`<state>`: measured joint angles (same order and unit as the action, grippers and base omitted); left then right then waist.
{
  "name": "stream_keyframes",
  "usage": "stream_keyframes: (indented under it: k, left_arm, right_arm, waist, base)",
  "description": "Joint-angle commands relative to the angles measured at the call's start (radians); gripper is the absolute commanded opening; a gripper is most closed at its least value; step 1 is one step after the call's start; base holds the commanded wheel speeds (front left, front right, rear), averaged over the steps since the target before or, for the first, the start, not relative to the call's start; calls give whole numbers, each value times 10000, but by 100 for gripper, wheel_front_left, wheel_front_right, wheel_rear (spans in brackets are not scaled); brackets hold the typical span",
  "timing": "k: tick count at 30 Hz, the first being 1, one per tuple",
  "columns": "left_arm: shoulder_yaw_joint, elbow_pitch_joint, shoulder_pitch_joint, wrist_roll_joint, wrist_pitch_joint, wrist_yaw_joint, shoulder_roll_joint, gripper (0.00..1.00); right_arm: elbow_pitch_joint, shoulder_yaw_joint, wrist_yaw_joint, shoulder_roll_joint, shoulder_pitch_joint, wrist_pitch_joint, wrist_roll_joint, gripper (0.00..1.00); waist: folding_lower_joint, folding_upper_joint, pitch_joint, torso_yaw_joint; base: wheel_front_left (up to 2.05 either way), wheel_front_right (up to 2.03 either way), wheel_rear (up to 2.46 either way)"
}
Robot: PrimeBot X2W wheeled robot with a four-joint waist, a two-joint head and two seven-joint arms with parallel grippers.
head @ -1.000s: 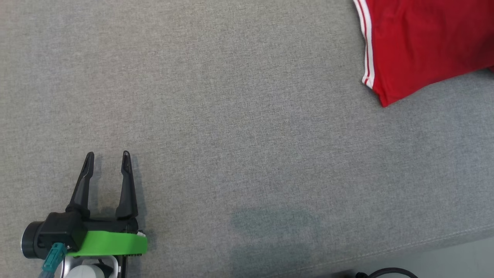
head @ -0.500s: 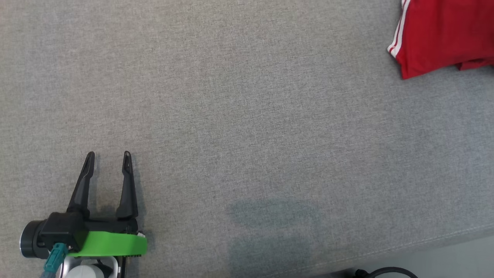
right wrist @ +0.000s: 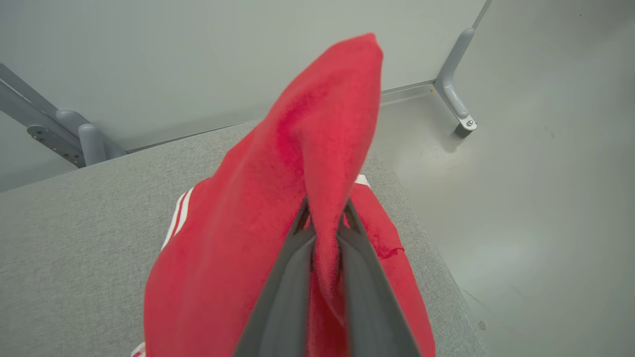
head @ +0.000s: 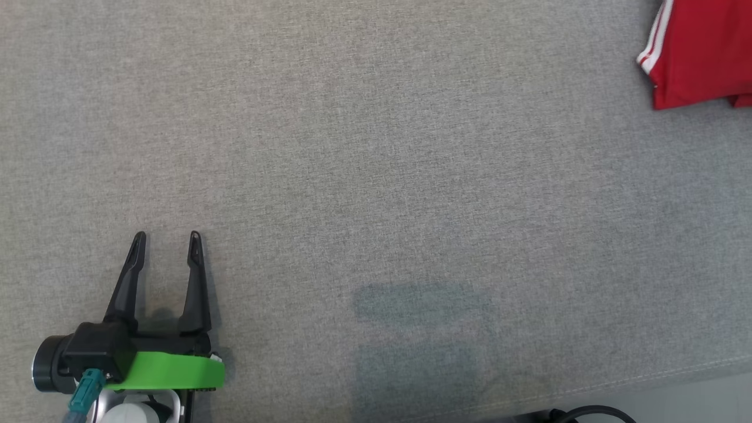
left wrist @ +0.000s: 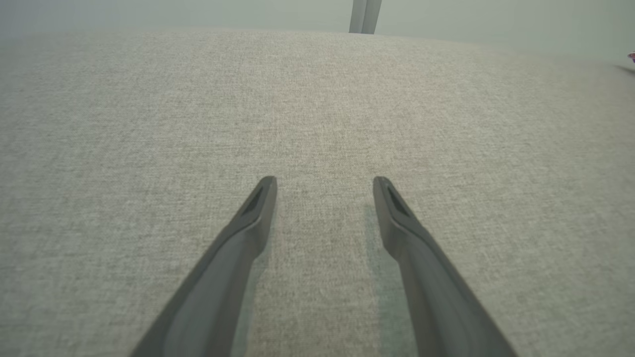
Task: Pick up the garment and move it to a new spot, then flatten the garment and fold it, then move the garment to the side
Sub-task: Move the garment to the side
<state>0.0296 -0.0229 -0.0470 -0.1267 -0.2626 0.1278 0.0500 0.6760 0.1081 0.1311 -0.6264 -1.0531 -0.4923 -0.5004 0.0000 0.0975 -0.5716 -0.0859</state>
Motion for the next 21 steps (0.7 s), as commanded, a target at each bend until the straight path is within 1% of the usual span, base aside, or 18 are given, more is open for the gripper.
stream_keyframes:
  k: [1, 2, 3, 4, 7, 9, 12, 14, 16, 21]
  left_arm:
    - [-7, -6, -88, 53, -25, 37, 16, 100]
    - [2, -6, -68, 54, -25, 38, 18, 100]
    - [11, 10, -47, 41, -25, 39, 18, 100]
    - [32, 33, -20, 9, -25, 39, 16, 100]
    - [86, 104, 82, -58, -25, 40, 18, 100]
    - [95, 135, 111, -80, -25, 40, 16, 100]
    - [119, 106, 194, -141, -25, 7, 18, 100]
    - [121, 79, 240, -209, -25, -49, 18, 100]
    - [109, 68, 308, -282, -25, -109, 16, 100]
    - [43, 47, 597, -497, -25, -283, 16, 100]
  right_arm:
    - [127, 136, -9, -111, 96, 186, 231, 11]
    - [268, 256, -9, -150, 114, 365, 527, 37]
    - [416, 372, -9, -200, 129, 524, 839, 65]
    - [586, 496, -9, -198, 115, 654, 1139, 100]
    - [676, 666, -9, -151, -7, 1365, 2030, 100]
    - [628, 862, -10, -42, -98, 2122, 2544, 100]
    - [428, 908, -9, 236, -9, 3317, 2945, 100]
    - [249, 861, -10, 468, 252, 4128, 2919, 100]
    - [-7, 607, -10, 816, 666, 4824, 2647, 100]
    - [-784, -156, -10, 1186, 2124, 5841, 2201, 100]
  waist:
    - [0, 0, -27, 60]
    - [0, 0, -34, 83]
    - [0, 0, -49, 105]
    - [0, 0, -58, 116]
    - [0, 0, -111, 119]
    - [0, 0, -119, 108]
    - [0, 0, -4, 80]
    - [0, 0, 169, 57]
    - [0, 0, 411, 19]
    - [0, 0, 1130, -80]
  base:
    - [0, 0, 0]
    - [0, 0, 0]
    - [0, 0, 0]
    - [0, 0, 0]
    - [0, 0, 0]
    - [0, 0, 0]
    - [0, 0, 0]
    - [0, 0, 0]
    - [0, 0, 0]
    - [0, 0, 0]
